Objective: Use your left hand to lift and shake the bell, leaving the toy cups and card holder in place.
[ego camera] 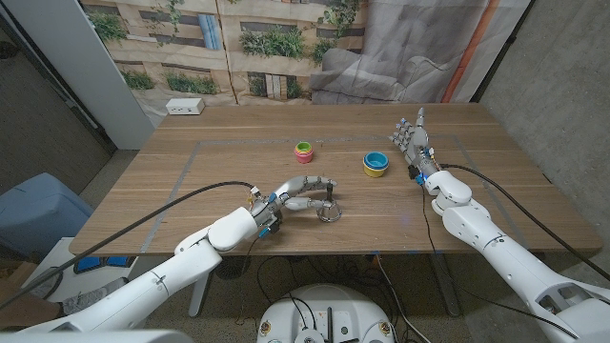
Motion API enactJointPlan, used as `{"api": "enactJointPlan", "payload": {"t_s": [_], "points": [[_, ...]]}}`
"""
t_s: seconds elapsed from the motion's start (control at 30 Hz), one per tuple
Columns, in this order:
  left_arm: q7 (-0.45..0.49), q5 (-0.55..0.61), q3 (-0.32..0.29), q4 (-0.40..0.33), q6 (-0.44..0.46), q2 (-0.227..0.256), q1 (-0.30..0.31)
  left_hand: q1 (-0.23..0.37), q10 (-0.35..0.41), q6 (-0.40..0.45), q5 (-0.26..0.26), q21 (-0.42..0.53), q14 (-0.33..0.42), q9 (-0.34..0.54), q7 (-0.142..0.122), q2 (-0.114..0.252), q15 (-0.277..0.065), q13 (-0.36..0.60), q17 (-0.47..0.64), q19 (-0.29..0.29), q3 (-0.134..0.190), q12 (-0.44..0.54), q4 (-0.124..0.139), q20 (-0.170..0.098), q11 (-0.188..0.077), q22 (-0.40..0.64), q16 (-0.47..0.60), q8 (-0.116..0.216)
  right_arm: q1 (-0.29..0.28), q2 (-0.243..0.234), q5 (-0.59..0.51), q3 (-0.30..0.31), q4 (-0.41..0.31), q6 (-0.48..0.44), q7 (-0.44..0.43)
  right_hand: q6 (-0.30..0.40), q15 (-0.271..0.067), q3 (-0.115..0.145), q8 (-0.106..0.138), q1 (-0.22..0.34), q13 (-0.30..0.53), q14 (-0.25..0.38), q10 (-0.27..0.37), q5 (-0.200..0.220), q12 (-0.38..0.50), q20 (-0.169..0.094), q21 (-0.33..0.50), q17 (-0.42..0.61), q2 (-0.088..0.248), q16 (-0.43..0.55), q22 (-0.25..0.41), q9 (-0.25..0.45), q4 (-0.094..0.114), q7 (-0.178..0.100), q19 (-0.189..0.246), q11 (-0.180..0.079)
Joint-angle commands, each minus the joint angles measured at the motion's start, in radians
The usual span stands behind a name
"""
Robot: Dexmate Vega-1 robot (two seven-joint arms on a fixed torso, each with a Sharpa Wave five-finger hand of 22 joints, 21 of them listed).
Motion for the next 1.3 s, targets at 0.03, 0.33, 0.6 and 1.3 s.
{"api": "enactJointPlan", "payload": {"t_s": [0.03,0.33,0.6,1.3], "points": [[0.056,0.016,-0.004,0.003,0.006,-0.025,0.012,0.035,0.071,0.062,0.0,0.002,0.043,0.0,0.009,0.007,-0.106,0.002,0.002,0.024,-0.022,0.011,0.0,-0.041,-0.003,0.005,0.003,0.005,0.0,0.0,0.0,0.0,0.0,0.001,0.001,-0.01,-0.001,-0.006,0.006,0.003,0.002,-0.002,-0.008,0.007,0.005,-0.002,0.005,0.004,0.097,0.004,0.003,0.003,-0.001,0.001,0.006,-0.003],[0.061,0.02,0.007,0.001,0.01,-0.033,0.013,0.061,0.162,0.149,-0.001,-0.001,0.086,0.001,0.021,0.022,-0.11,0.001,0.003,0.043,-0.053,0.014,0.004,-0.044,-0.009,0.006,0.002,0.003,-0.001,0.0,-0.002,0.001,-0.001,0.0,-0.005,-0.01,-0.002,-0.006,0.006,0.003,0.002,-0.004,-0.007,0.007,0.005,0.0,0.005,0.005,0.097,0.003,0.003,0.003,-0.001,0.001,0.006,-0.004],[0.136,0.055,-0.016,-0.017,0.034,-0.034,0.037,0.074,0.25,0.246,-0.001,-0.004,0.127,0.002,0.02,0.053,-0.116,0.002,0.003,0.045,-0.079,0.013,0.01,-0.049,-0.02,0.007,0.002,0.001,0.0,0.001,-0.002,0.0,0.0,0.001,-0.004,-0.01,-0.002,-0.006,0.006,0.003,0.002,-0.004,-0.008,0.007,0.005,-0.001,0.005,0.005,0.097,0.003,0.003,0.003,-0.001,0.0,0.006,-0.004],[0.17,0.078,-0.003,-0.01,0.054,-0.054,0.027,0.081,0.343,0.336,-0.003,-0.004,0.087,0.003,-0.008,0.098,-0.125,0.003,0.003,0.063,-0.117,0.0,0.015,-0.004,-0.026,0.008,-0.016,-0.028,-0.001,0.001,-0.002,0.0,-0.001,0.001,-0.005,-0.011,-0.003,-0.006,0.006,0.003,0.002,-0.003,-0.009,0.007,0.004,0.0,0.005,0.005,0.097,0.003,0.003,0.003,-0.001,0.0,0.006,-0.005]]}}
